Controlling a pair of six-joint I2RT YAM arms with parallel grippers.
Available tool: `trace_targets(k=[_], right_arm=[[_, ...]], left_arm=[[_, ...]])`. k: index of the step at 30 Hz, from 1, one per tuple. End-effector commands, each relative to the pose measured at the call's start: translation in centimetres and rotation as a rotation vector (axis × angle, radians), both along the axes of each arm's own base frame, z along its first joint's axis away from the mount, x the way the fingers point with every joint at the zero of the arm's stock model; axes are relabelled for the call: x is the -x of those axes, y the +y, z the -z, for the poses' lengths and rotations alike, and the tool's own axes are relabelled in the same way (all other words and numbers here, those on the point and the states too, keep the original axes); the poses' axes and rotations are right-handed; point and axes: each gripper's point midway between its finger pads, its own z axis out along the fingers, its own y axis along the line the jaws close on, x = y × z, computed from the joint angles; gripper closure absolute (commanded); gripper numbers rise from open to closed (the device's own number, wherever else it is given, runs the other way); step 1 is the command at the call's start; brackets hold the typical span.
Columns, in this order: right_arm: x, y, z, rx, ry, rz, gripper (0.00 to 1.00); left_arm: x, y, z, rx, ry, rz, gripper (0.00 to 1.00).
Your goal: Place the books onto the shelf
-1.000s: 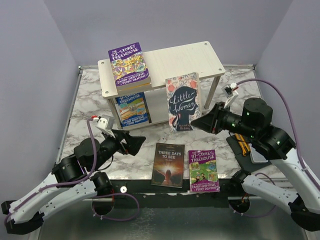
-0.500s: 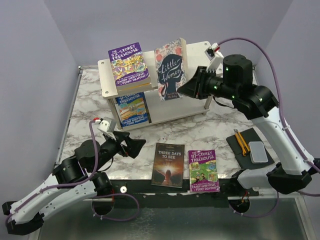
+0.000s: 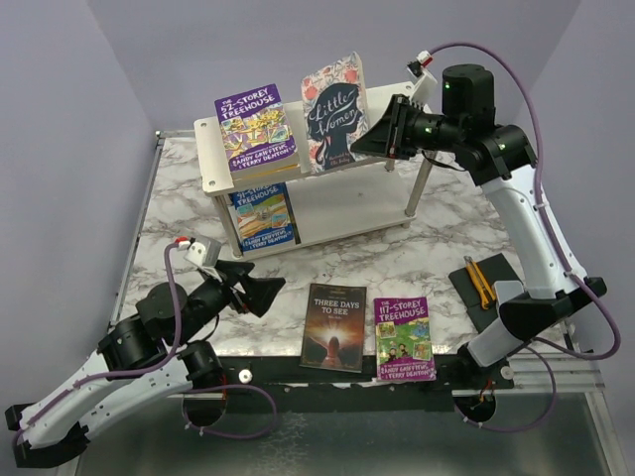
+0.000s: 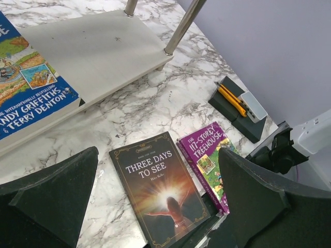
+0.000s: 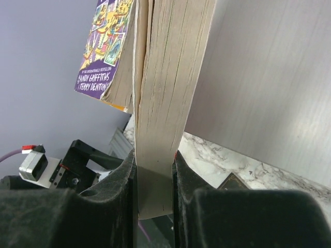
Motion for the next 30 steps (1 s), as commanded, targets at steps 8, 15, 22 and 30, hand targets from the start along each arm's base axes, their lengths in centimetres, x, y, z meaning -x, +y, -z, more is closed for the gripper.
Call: trace_targets(k=[8, 15, 22, 30], right_arm=[[-2.8, -0.5, 1.1, -0.024, 0.074, -0.045, 0.98], [-4.3, -0.1, 3.5, -0.001, 0.15, -0.073, 0.92], [-5.3, -0.3, 4.5, 0.02, 0.165, -0.056, 0.69], [-6.2, -1.4, 4.8, 0.069, 0.132, 0.002, 0.43]], left_arm=[[0.7, -0.1, -0.5, 0.022, -0.032, 0.04, 0.01], [0.7, -0.2, -0.5, 0.02, -0.035, 0.044, 0.01], [0.7, -0.2, -0.5, 0.02, -0.036, 0.044, 0.01], [0.6, -0.2, -0.5, 0.015, -0.034, 0.043, 0.01]])
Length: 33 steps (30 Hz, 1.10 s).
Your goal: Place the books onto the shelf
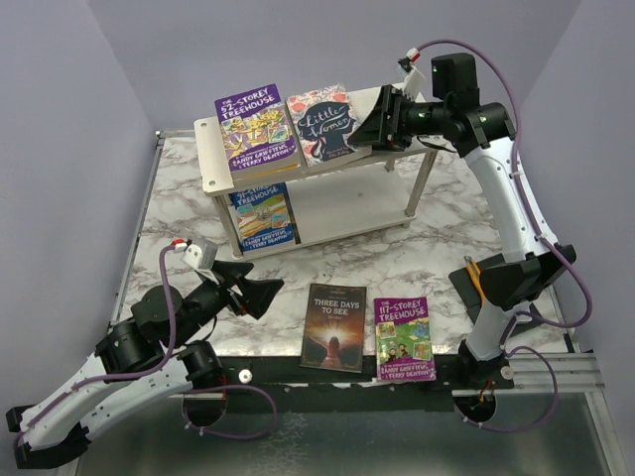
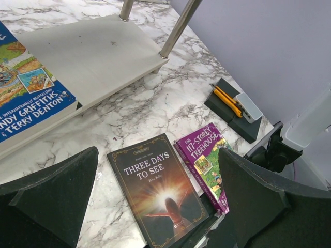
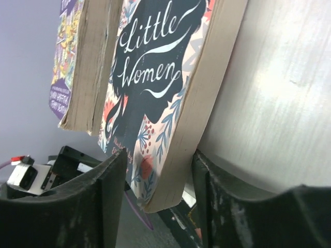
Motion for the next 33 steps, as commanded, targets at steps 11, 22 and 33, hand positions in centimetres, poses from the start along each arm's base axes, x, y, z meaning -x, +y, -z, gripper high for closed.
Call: trace_targets(k=[11, 22, 33], right_arm=[[-3.7, -3.8, -0.1, 0.191, -0.186, 0.205, 0.36], [-3.9, -1.8, 0.8, 0.126, -0.193, 0.118, 0.45], [-3.3, -1.0, 2.3, 0.119, -0.189, 0.083, 0.64]], left_arm=[[0.1, -0.4, 0.1, -0.007, -0.009, 0.02, 0.01], [-0.1, -0.6, 0.4, -0.021, 0.0, 0.015, 0.01], [-0.2, -0.5, 0.4, -0.02, 0.001, 0.006, 0.01]])
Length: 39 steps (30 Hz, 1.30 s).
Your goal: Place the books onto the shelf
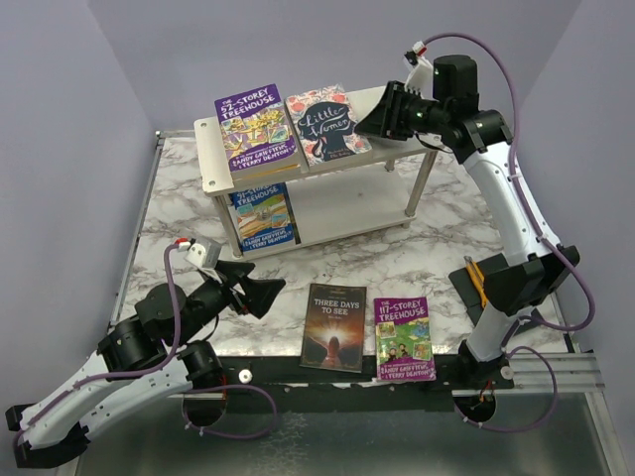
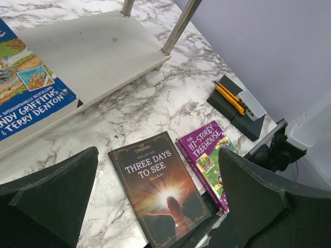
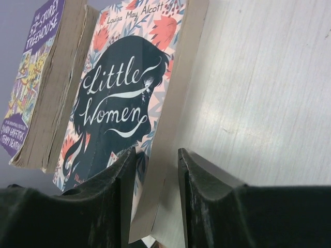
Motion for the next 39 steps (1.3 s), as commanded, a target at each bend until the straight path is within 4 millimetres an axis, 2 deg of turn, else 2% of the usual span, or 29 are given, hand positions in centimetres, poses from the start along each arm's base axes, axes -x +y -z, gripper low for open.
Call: trace_targets(k=[1, 11, 22, 31, 35, 39], right_arm=[[1.1, 0.4, 2.0, 0.027, 0.045, -0.04, 0.65], [1.8, 1.2, 2.3, 0.025, 0.044, -0.086, 0.73], [3.0, 2.6, 2.2, 0.023, 0.032, -0.148, 0.73], [3.3, 2.8, 1.7, 0.024, 0.017, -0.155, 0.73], [3.1, 2.4, 1.2, 0.031, 0.001, -0.125, 0.67], [2.3, 1.6, -0.5, 0.033, -0.051, -0.052, 0.56]], left_arm=[[-0.1, -0.2, 0.1, -0.004, -0.007, 0.006, 0.01], [-0.1, -0.3, 0.1, -0.006, -0.004, 0.004, 0.01], [-0.2, -0.3, 0.2, -0.008, -0.006, 0.003, 0.01], [-0.1, -0.3, 0.1, -0.007, -0.006, 0.004, 0.01], [-0.1, -0.3, 0.1, -0.007, -0.005, 0.006, 0.01], [-0.1, -0.4, 0.2, -0.012, -0.002, 0.01, 0.01]])
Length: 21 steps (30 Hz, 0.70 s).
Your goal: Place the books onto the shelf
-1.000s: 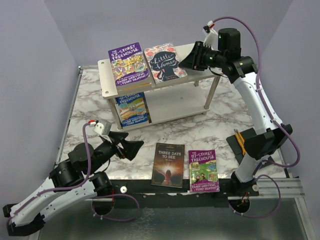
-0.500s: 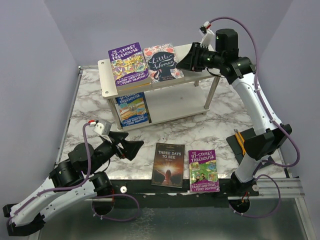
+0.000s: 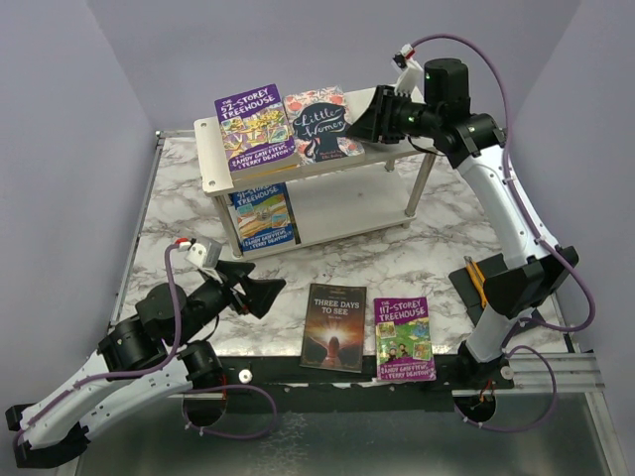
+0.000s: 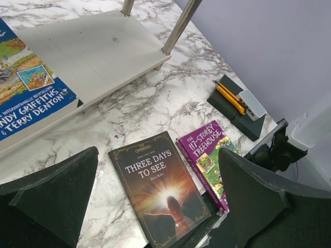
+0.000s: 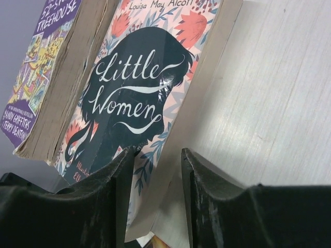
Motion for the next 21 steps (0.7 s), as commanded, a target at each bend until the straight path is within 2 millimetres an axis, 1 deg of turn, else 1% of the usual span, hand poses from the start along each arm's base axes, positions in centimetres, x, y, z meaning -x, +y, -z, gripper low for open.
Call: trace_targets(k=[1, 4, 7, 10, 16, 18, 21], right_arm=[[0.8, -0.6, -0.8, 0.03, -0.009, 0.044, 0.54], [0.1, -0.6, -1.8, 0.025, -0.027, 0.067, 0.48], [-0.9, -0.5, -2.3, 0.017, -0.039, 0.092, 0.45], [-1.9, -0.3, -2.2, 0.01, -0.042, 0.113, 0.41], [-4.0, 0.2, -1.3, -0.001, -0.023, 0.155, 0.35], [-4.6, 0.3, -1.3, -0.006, -0.026, 0.168, 0.33], [-5.2, 0.5, -1.2, -0.017, -0.024, 0.178, 0.31]], left_arm=[[-0.1, -0.4, 0.2, -0.012, -0.001, 0.011, 0.01], [-0.2, -0.5, 0.3, -0.016, 0.0, 0.01, 0.01], [-0.2, -0.5, 0.4, -0.017, 0.002, 0.009, 0.01], [-0.2, -0.6, 0.5, -0.024, 0.006, 0.01, 0.01], [-0.3, -0.7, 0.7, -0.031, 0.01, 0.01, 0.01], [-0.3, -0.7, 0.6, -0.029, 0.01, 0.009, 0.01], [-0.3, -0.7, 0.6, -0.028, 0.009, 0.007, 0.01]])
